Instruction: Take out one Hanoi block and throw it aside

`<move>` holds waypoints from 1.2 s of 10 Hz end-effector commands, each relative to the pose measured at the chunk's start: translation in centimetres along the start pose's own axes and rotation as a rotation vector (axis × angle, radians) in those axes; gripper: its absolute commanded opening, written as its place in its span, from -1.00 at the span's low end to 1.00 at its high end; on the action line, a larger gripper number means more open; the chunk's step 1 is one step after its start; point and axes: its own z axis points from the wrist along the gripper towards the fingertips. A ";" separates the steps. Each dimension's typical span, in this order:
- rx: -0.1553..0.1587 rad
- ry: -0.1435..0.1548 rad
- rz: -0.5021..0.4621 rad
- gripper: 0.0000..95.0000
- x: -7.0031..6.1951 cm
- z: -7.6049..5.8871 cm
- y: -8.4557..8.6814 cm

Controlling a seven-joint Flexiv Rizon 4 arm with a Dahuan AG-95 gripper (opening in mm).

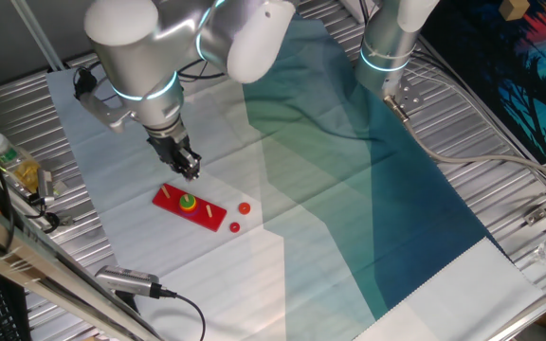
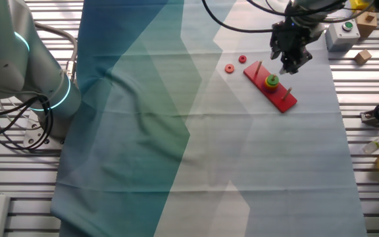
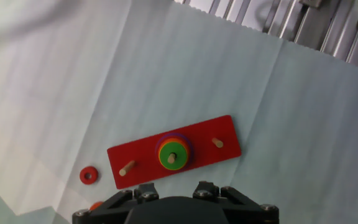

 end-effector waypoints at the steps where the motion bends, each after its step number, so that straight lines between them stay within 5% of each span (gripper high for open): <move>1: -0.008 -0.006 0.017 -0.20 -0.1 0.7 0.0; 6: -0.012 -0.011 0.056 -0.20 -1.1 2.9 0.6; 7: -0.012 -0.013 0.064 -0.60 -1.1 3.4 0.7; 11: -0.018 -0.020 0.088 -0.60 -1.4 4.9 0.9; 12: -0.027 -0.029 0.086 -0.20 -1.4 5.0 0.9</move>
